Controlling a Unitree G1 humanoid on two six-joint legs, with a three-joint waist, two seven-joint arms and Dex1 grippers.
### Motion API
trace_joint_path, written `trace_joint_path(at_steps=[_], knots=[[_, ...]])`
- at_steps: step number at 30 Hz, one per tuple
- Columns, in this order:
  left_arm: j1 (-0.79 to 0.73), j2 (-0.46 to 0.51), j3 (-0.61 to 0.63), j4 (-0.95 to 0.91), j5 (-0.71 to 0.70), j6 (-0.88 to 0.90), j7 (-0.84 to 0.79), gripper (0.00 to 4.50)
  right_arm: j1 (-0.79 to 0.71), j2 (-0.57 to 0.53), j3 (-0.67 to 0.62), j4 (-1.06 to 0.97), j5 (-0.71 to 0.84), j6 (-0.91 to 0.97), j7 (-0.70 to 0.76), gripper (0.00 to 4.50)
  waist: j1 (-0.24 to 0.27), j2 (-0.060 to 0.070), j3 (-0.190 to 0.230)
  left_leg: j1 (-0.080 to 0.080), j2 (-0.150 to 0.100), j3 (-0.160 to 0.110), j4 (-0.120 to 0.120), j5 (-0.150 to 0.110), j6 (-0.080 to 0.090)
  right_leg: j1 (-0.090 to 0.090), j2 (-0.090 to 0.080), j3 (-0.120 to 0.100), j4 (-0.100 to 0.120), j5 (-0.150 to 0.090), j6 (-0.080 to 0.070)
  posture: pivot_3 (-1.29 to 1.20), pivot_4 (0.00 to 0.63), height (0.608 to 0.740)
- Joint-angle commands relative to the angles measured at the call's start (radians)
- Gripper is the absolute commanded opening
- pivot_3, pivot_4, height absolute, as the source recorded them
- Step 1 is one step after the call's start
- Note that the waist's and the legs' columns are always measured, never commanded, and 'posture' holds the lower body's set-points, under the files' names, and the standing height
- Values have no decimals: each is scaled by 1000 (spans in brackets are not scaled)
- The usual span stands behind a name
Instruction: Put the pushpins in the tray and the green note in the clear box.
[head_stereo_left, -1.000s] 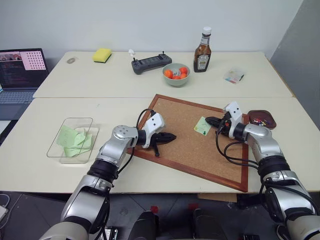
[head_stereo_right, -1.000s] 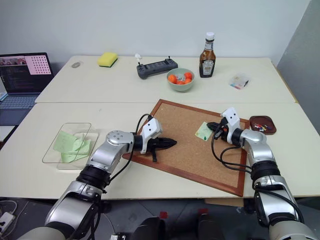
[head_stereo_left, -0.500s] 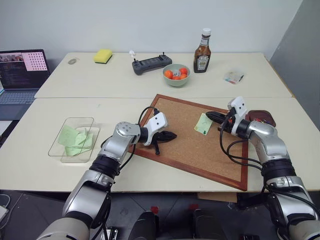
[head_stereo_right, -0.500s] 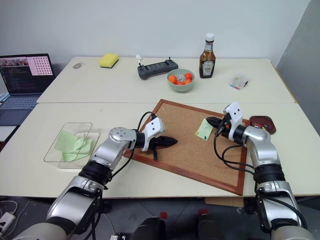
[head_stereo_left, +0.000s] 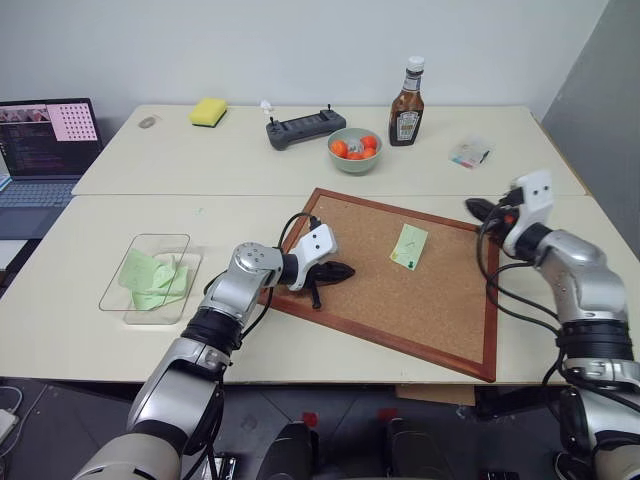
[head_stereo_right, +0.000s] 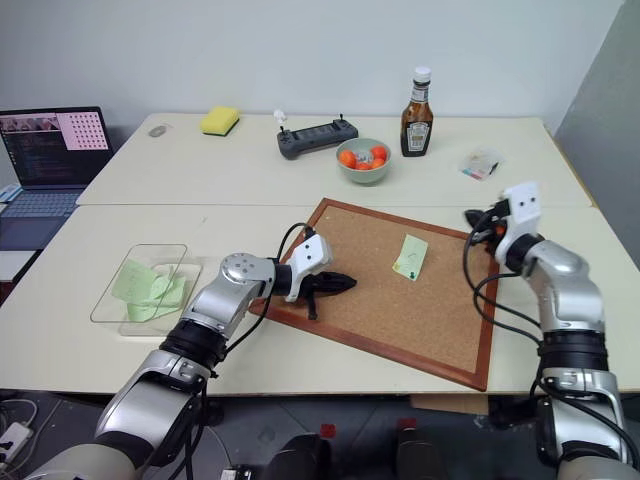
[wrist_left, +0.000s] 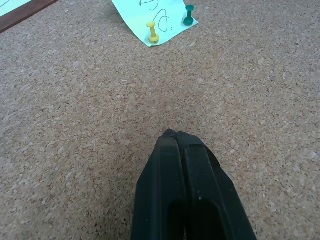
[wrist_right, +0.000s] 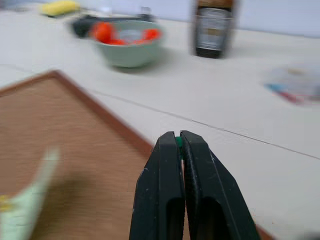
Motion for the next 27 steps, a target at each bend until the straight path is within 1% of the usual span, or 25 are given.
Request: trace_joint_path(at_steps=[1, 7, 12, 13, 14, 15, 18, 19, 20, 24, 25, 27], knots=[[28, 1, -36, 27, 47, 21, 8, 0, -31, -51, -57, 134, -49, -16, -121, 81, 0, 0, 0, 0, 0, 0, 0, 0, 0, 0, 0, 0, 0, 0, 0, 0, 150, 740], [30, 0, -42, 20, 51, 14, 5, 0, -77, -60, -56, 281, -42, -23, -118, 81, -3, 0, 0, 0, 0, 2, 0, 0, 1, 0, 0, 2, 0, 0, 0, 0, 150, 740], [34, 4, -41, 6, 51, 19, 0, 0, -107, -59, -47, 352, -48, -54, -113, 81, -2, 0, 0, 0, 0, 2, 0, 0, 1, 0, 0, 2, -1, 0, 1, 0, 150, 740], [35, 5, -41, 4, 52, 18, 0, 0, -113, -59, -46, 367, -51, -62, -114, 495, -2, 0, 0, 0, 0, 2, 0, 0, 1, 0, 0, 2, -1, 0, 1, 0, 150, 740], [37, 7, -41, 2, 53, 18, -1, 0, -120, -60, -44, 383, -54, -70, -114, 517, -2, 0, 0, 0, 0, 2, 0, 0, 1, 0, 0, 2, -2, 0, 1, 0, 150, 740], [38, 9, -41, -1, 53, 19, -1, 0, -125, -62, -42, 396, -56, -78, -113, 857, -2, 0, 0, 0, 0, 2, 0, 0, 1, 0, 0, 2, -2, 0, 1, 0, 150, 740], [41, 12, -40, -7, 53, 21, -1, 0, -135, -66, -38, 419, -62, -96, -110, 1428, -2, 0, 0, 0, 0, 2, -1, 0, 1, 0, 0, 2, -2, 0, 1, 0, 150, 740], [42, 13, -40, -8, 54, 20, -1, 0, -136, -66, -38, 424, -64, -100, -109, 1535, -2, 0, 0, 0, 0, 2, -1, 0, 1, 0, 0, 2, -3, 0, 1, 0, 150, 740], [43, 13, -40, -9, 54, 20, -1, 0, -138, -67, -39, 427, -66, -104, -109, 1840, -2, 0, 0, -1, 0, 2, -1, 0, 1, 0, 0, 2, -3, 0, 1, 0, 150, 740], [44, 12, -42, -13, 55, 22, -1, 0, -139, -73, -41, 424, -68, -116, -107, 2614, -2, 0, 0, -1, 0, 3, -1, 0, 1, 0, 0, 2, -4, 0, 1, 0, 150, 740], [43, 11, -42, -13, 55, 22, -1, 0, -138, -75, -42, 418, -69, -122, -106, 2872, -3, 0, 0, -1, 0, 3, -1, 0, 1, 0, 0, 2, -4, 0, 1, 0, 150, 740], [40, 9, -42, -10, 55, 22, -1, 0, -125, -79, -44, 373, -60, -142, -80, 3297, -2, 0, 0, -1, 0, 2, -1, 0, 1, 0, 0, 2, -4, 0, 1, 0, 150, 740]])
